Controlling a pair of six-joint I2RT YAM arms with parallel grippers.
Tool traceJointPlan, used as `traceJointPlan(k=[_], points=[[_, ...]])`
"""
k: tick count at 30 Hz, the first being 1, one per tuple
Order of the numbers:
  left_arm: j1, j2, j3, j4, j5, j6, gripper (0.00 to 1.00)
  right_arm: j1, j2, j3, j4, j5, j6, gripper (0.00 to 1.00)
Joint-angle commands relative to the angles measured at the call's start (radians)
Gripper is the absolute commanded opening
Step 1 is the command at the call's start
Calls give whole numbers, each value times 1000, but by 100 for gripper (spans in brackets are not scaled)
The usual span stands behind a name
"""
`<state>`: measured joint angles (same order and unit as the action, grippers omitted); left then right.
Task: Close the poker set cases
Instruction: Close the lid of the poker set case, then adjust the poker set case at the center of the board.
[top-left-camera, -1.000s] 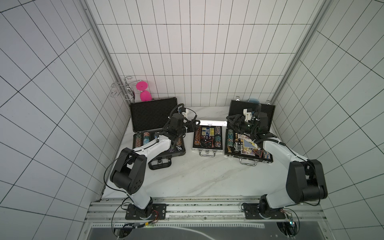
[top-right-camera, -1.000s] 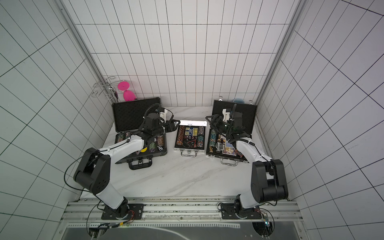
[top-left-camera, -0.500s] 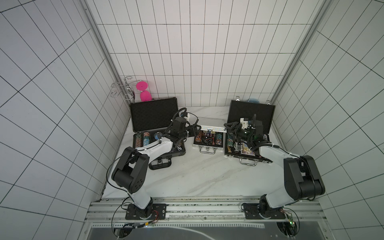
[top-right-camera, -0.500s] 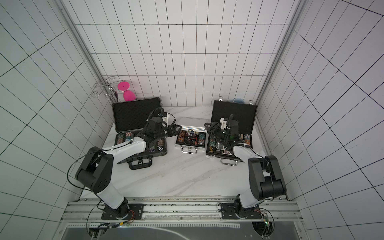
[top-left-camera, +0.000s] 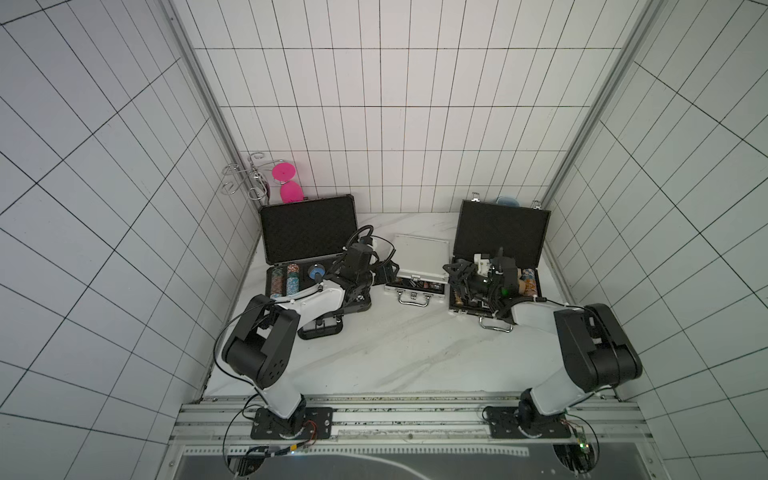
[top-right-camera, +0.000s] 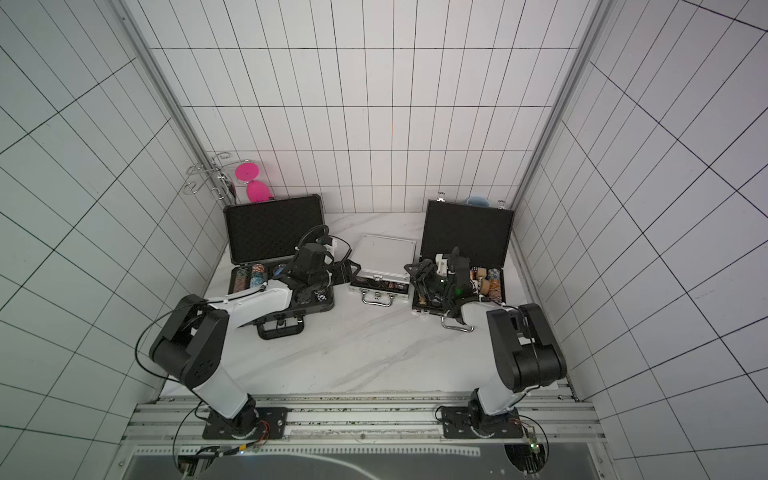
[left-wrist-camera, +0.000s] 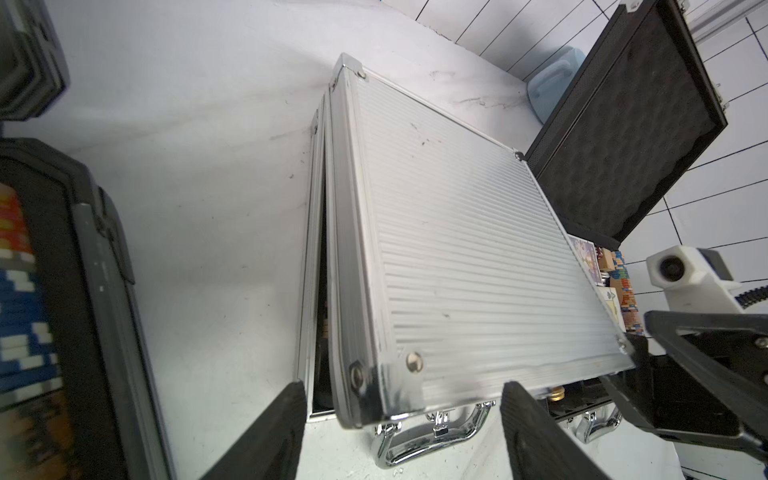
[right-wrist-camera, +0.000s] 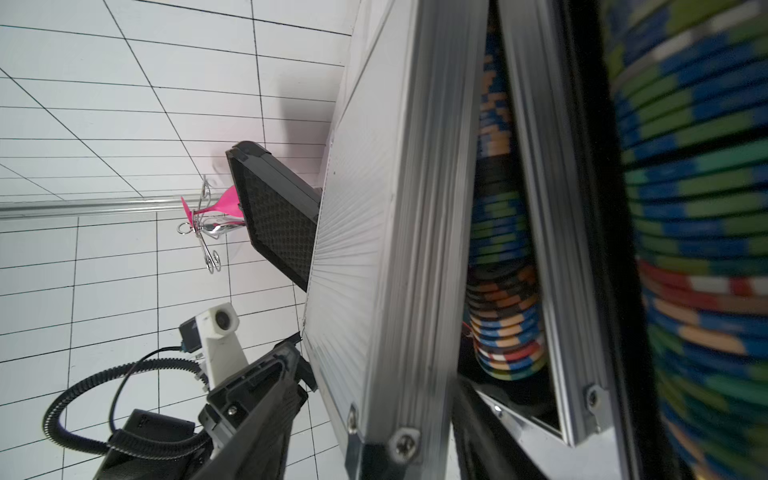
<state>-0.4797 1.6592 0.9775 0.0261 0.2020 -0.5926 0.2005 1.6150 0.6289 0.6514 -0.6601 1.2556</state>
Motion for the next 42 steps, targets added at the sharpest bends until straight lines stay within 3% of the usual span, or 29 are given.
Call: traceJointPlan(k=[1, 8, 11, 15, 21, 26, 30, 42], points=[[0, -49, 2, -14, -34, 7, 74, 20, 36, -52, 110, -7, 35, 62], [7, -55, 5, -43, -54, 34, 74, 25, 71, -52, 101, 12, 15, 62], [4, -41, 14, -63, -64, 62, 73, 29, 25, -43, -5, 34, -45, 62], [-29, -17, 57, -133, -128, 139, 68, 36, -88, 4, -302, 121, -234, 68], [-57, 30, 113, -183, -169, 171, 64, 42, -220, 15, -519, 202, -405, 69], [-56, 104, 202, -249, -146, 220, 65, 135, -189, 190, -853, 485, -687, 67], [-57, 162, 261, -289, -162, 244, 72, 166, -169, 238, -854, 553, -754, 63], [-40, 321, 339, -280, -64, 216, 68, 181, -55, 346, -809, 546, -771, 62]])
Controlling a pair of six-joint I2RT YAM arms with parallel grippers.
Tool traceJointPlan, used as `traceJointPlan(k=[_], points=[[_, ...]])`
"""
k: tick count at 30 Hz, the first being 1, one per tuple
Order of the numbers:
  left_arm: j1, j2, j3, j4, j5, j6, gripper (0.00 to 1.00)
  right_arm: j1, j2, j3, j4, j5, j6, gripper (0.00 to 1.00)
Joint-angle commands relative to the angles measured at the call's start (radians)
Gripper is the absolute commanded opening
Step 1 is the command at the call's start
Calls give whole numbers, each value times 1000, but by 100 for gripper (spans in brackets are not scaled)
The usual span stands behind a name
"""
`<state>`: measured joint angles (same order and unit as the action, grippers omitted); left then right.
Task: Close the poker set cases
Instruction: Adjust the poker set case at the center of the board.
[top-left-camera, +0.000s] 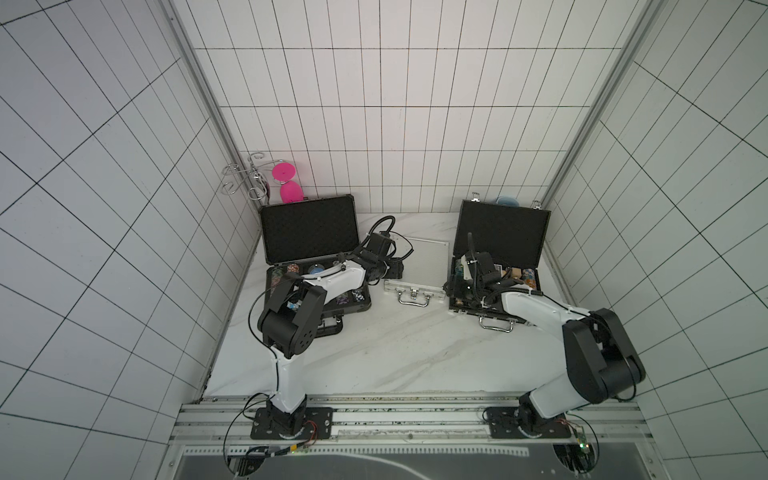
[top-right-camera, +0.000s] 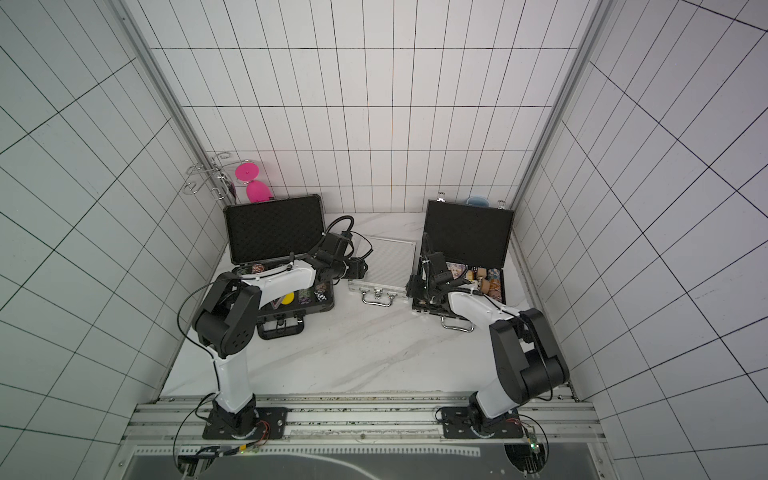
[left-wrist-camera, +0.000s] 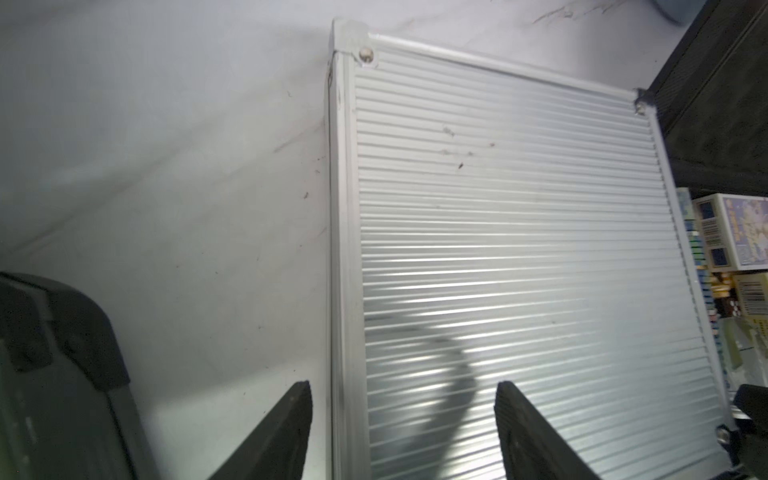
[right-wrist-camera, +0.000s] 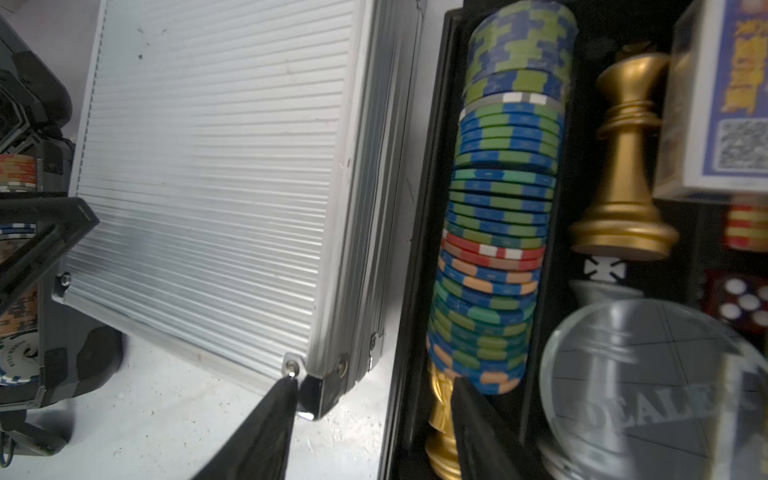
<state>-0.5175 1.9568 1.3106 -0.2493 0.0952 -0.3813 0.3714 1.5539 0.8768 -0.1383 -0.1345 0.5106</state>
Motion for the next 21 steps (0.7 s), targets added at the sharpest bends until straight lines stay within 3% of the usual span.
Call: traceJointPlan(k=[1, 8, 16, 21], points=[[-10, 24, -5, -5, 48, 8, 67, 11, 8, 103, -21, 17, -28, 62], [-60, -33, -107, -8, 58, -11, 61, 10, -25, 85, -34, 2, -25, 63], [-87, -109, -217, -33, -18, -61, 59, -2, -42, 119, -79, 22, -50, 65], [-85, -151, -197, -101, -87, -40, 59, -36, 17, 165, -80, -4, -94, 65]])
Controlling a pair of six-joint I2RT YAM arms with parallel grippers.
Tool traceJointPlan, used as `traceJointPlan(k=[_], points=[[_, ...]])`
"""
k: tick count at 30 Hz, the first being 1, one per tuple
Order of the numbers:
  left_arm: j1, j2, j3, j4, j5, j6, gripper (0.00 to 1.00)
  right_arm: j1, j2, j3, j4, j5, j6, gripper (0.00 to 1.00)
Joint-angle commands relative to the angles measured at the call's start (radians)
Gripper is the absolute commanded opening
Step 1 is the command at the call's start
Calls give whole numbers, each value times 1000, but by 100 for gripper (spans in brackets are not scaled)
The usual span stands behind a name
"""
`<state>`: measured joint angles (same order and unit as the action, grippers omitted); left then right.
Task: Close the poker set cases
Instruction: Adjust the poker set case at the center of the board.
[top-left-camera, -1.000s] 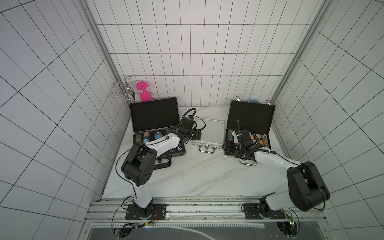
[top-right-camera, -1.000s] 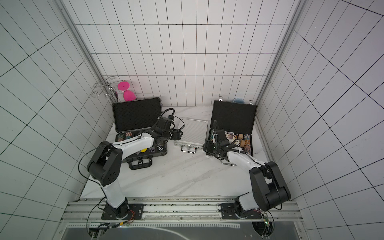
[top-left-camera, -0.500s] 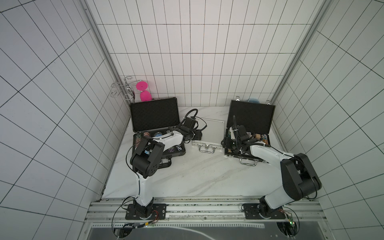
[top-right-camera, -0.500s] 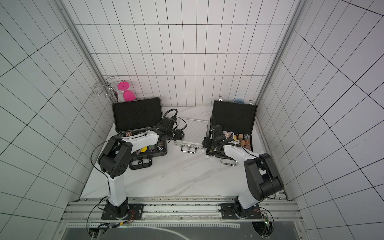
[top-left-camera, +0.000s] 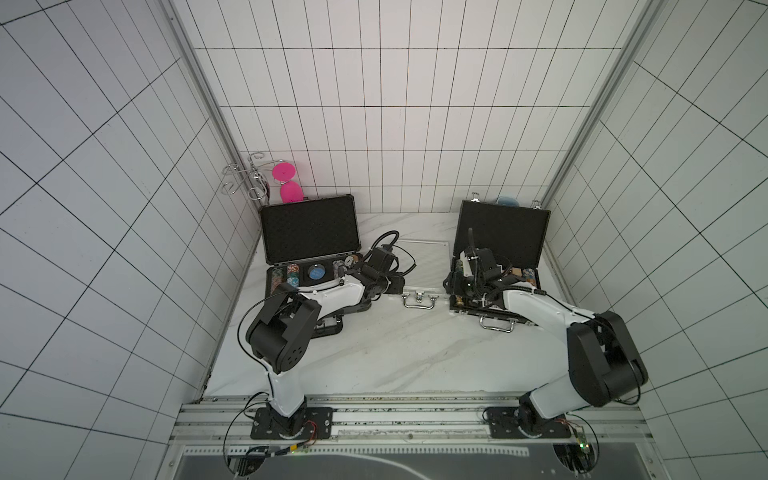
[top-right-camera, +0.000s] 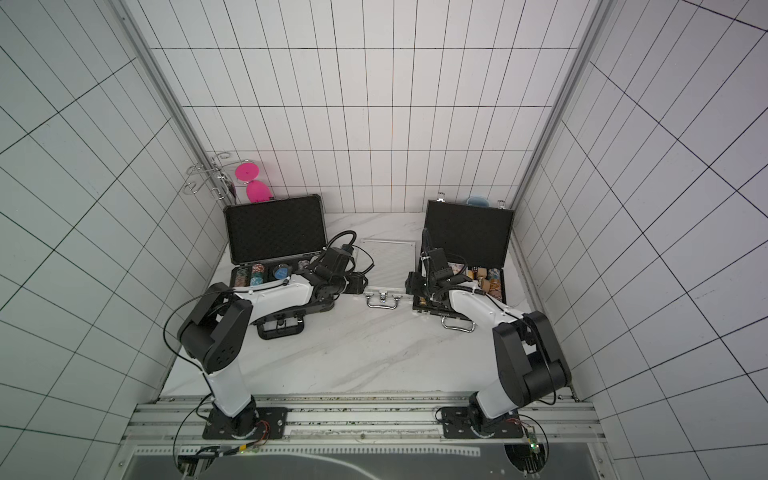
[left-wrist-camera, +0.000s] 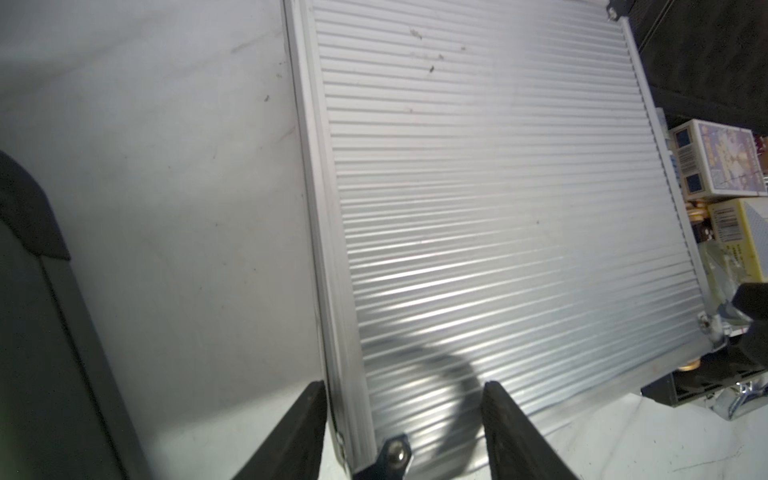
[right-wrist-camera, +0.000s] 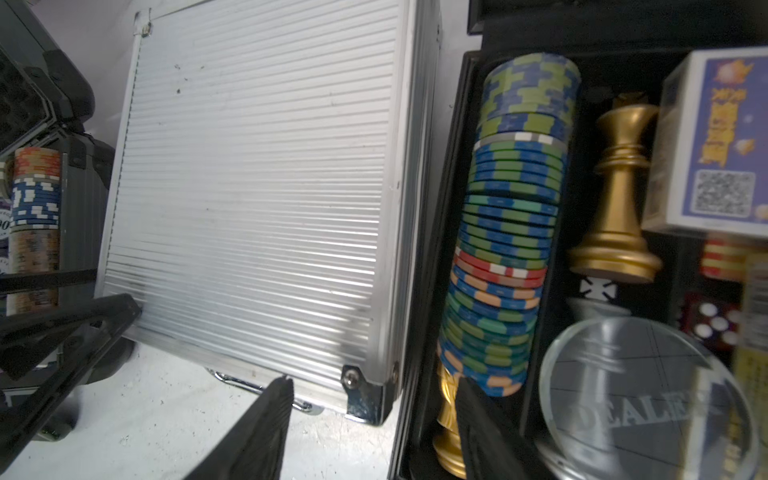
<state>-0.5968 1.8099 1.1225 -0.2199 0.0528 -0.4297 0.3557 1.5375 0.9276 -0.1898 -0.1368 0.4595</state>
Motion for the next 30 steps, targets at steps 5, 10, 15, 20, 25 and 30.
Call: traceJointPlan(k=[5, 10, 15, 20, 25, 30], points=[[7, -62, 10, -129, -53, 21, 68, -46, 122, 185, 12, -35, -74, 65], [24, -86, 114, -162, -43, 74, 74, -49, 217, 273, 9, -43, -118, 64], [26, -62, 154, -170, -53, 94, 74, -50, 283, 323, 4, -52, -162, 62], [34, -33, 157, -157, -61, 118, 74, -47, 337, 357, -10, -95, -218, 60], [63, -10, 160, -156, -70, 140, 73, -32, 394, 400, -37, -134, -269, 60], [104, 28, 164, -146, -69, 140, 73, 1, 429, 409, -52, -112, -292, 60]])
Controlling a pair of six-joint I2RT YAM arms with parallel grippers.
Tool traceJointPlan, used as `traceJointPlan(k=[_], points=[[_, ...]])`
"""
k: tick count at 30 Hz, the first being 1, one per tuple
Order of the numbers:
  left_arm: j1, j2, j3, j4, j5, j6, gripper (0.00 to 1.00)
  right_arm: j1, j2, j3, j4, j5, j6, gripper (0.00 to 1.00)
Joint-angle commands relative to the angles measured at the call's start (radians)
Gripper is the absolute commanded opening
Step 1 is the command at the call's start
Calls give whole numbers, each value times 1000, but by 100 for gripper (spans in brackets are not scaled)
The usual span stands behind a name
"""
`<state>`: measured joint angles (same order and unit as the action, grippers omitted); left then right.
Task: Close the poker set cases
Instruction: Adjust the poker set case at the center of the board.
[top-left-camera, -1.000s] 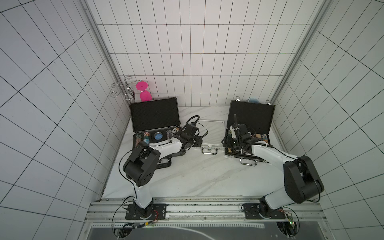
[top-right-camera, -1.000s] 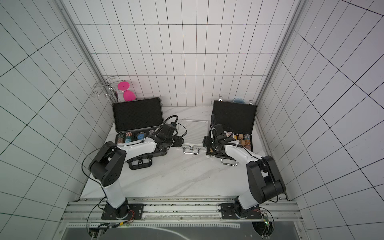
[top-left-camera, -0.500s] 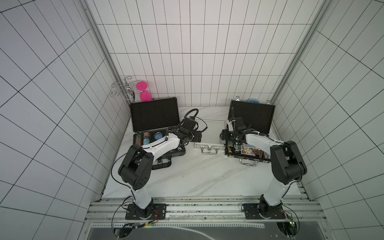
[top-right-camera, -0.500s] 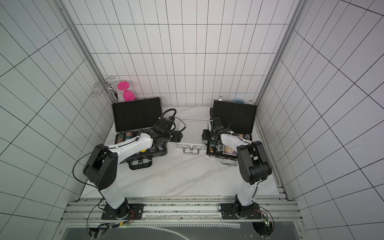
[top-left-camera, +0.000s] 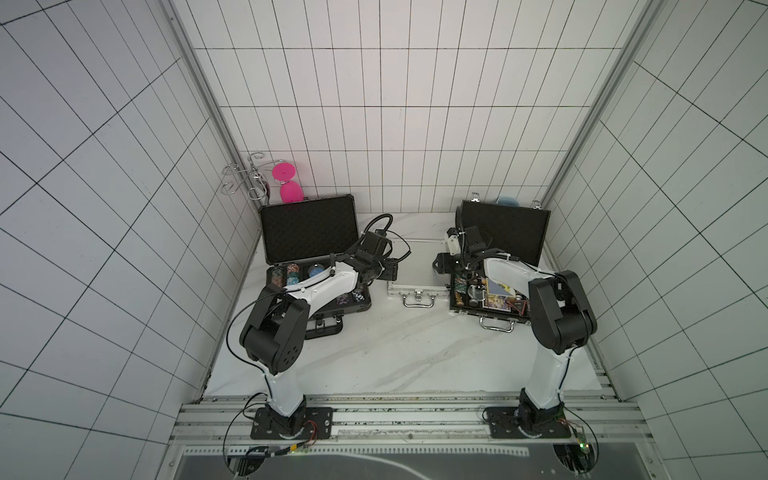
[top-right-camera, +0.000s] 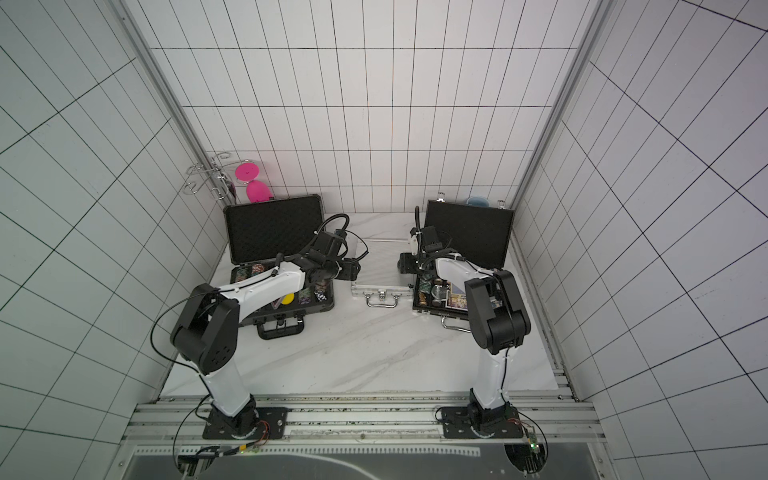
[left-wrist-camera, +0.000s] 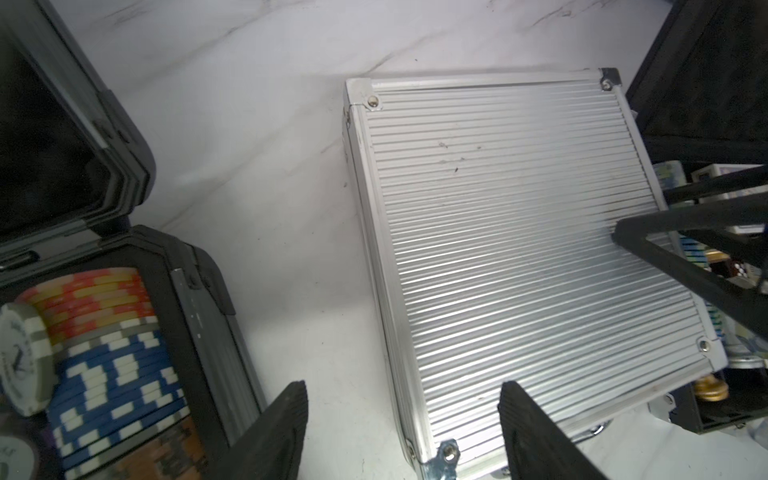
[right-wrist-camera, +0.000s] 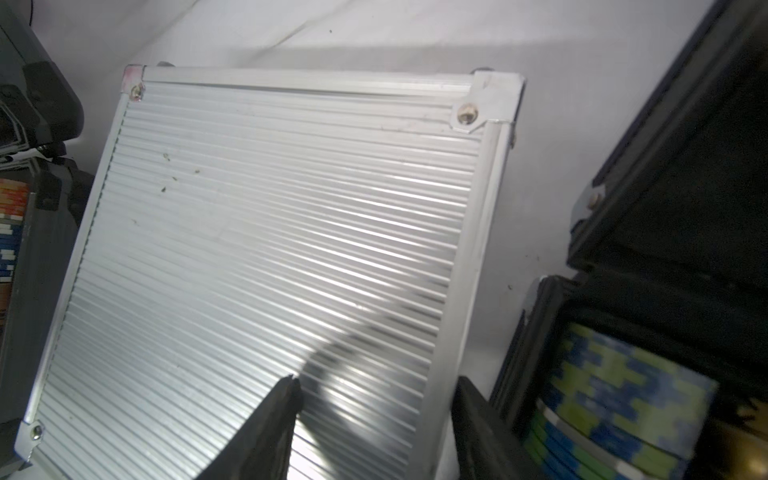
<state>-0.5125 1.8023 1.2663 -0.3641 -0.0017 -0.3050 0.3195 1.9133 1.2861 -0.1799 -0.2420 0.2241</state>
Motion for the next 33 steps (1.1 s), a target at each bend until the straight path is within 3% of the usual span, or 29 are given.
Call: traceJointPlan(k=[1, 13, 20, 33], points=[[27, 46, 21, 15, 7, 14, 73, 42, 60, 50, -67, -4, -57, 60], [29, 153, 63, 96, 189, -21, 70, 59, 15, -35, -27, -80, -12, 59], [-13, 141, 15, 93, 177, -38, 59, 77, -7, -85, -17, -144, 19, 57], [-87, -20, -138, 55, 144, -87, 56, 169, -206, -290, 16, -155, 116, 56]])
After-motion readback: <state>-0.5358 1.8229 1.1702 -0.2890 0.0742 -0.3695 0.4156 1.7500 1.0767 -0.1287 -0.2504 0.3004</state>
